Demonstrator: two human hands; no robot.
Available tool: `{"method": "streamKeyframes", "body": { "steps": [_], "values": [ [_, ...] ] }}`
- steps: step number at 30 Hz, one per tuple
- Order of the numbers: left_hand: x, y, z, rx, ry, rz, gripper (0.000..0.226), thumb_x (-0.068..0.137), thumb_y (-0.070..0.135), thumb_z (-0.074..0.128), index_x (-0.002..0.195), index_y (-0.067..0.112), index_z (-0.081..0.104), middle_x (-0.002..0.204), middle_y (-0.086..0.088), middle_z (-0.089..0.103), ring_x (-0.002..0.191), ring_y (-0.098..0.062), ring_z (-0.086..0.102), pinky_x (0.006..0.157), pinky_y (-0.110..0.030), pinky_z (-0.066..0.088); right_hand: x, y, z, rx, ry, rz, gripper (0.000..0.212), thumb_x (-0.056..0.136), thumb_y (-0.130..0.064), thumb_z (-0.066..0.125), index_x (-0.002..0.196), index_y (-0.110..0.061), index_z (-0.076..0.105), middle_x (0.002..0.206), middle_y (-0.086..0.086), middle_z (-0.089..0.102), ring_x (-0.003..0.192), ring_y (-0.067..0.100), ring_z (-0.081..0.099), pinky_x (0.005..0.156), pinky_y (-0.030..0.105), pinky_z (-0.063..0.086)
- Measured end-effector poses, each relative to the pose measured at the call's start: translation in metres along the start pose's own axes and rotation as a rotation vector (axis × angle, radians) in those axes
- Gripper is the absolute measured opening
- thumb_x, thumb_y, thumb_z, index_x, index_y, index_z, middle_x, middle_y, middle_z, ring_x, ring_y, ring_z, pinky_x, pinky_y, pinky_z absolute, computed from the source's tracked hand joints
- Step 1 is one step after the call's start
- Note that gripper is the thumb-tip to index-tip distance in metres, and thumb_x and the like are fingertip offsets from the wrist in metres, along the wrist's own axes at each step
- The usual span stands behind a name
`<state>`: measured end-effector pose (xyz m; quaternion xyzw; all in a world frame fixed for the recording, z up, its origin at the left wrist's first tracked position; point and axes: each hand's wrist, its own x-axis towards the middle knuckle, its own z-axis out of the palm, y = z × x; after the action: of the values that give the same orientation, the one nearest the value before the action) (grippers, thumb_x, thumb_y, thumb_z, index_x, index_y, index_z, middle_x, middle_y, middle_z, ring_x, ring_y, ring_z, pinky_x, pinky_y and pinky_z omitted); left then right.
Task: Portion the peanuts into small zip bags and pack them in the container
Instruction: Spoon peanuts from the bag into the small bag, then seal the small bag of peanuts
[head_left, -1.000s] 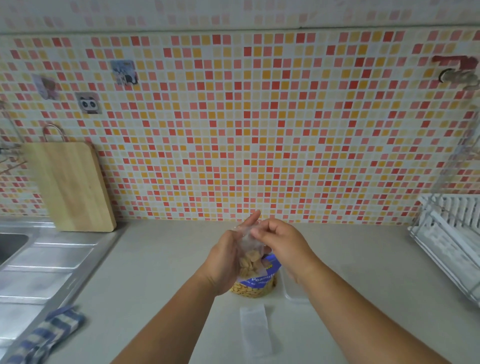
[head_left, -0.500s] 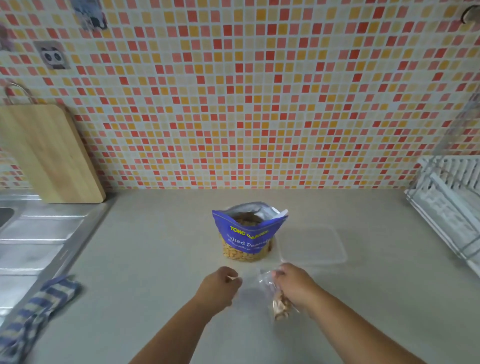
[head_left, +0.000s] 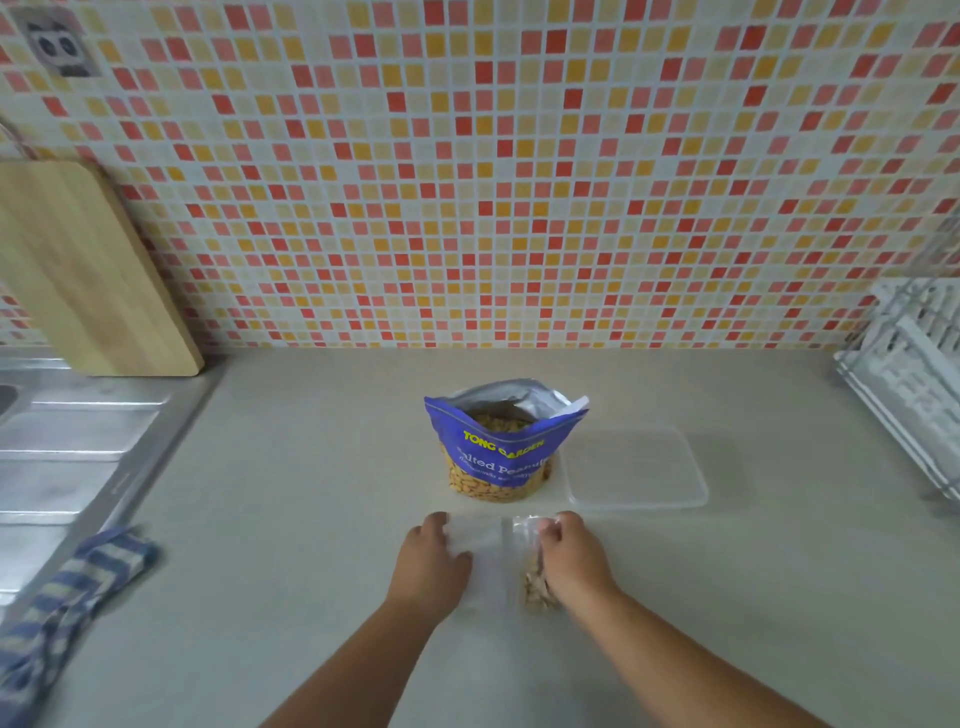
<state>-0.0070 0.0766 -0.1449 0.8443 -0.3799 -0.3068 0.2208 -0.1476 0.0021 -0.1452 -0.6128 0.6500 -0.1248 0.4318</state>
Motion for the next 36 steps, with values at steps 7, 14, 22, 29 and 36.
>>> {"method": "streamKeyframes", "body": {
  "steps": [7,14,22,29,36],
  "values": [
    [0.002,-0.005,-0.001,-0.092,0.065,-0.027,0.036,0.078,0.009,0.059,0.112,0.013,0.05,0.087,-0.005,0.062,0.088,-0.027,0.059,0.069,-0.025,0.042,0.005,0.006,-0.006,-0.019,0.047,-0.006,0.033,0.095,-0.03,0.051,0.113,-0.004,0.059,0.115,0.014,0.067,0.11,0.029,0.061,0.087,0.029,0.044],
    [-0.005,-0.012,-0.013,-0.211,0.11,-0.042,0.023,0.079,0.01,0.062,0.095,0.023,0.051,0.077,0.001,0.062,0.065,-0.013,0.055,0.049,-0.02,0.04,-0.01,0.009,-0.009,-0.26,0.124,-0.126,0.043,0.089,-0.033,0.059,0.123,-0.008,0.053,0.122,0.014,0.059,0.117,0.031,0.054,0.096,0.031,0.041],
    [-0.01,-0.005,-0.025,-0.229,0.126,0.034,0.015,0.082,0.013,0.065,0.077,0.025,0.059,0.079,0.007,0.066,0.079,-0.014,0.06,0.062,-0.014,0.04,-0.028,-0.001,-0.01,-0.199,0.09,-0.311,0.032,0.089,-0.027,0.06,0.117,-0.014,0.058,0.118,0.006,0.056,0.115,0.02,0.052,0.094,0.024,0.041],
    [-0.016,0.005,-0.036,-0.274,0.116,0.113,0.005,0.081,0.02,0.07,0.079,0.025,0.071,0.087,0.008,0.07,0.078,-0.01,0.062,0.065,-0.011,0.04,-0.037,-0.021,-0.014,-0.034,-0.019,-0.38,0.036,0.086,-0.028,0.065,0.121,-0.021,0.06,0.104,-0.004,0.057,0.086,0.009,0.051,0.081,0.014,0.034],
    [-0.027,0.019,-0.045,-0.53,-0.249,0.148,0.013,0.08,0.017,0.072,0.093,0.017,0.073,0.083,0.007,0.071,0.066,0.003,0.061,0.066,-0.01,0.045,-0.042,-0.031,-0.024,0.057,-0.03,-0.434,0.011,0.088,-0.021,0.064,0.095,-0.015,0.069,0.087,-0.004,0.06,0.078,0.01,0.054,0.066,0.011,0.038]
  ]
}}
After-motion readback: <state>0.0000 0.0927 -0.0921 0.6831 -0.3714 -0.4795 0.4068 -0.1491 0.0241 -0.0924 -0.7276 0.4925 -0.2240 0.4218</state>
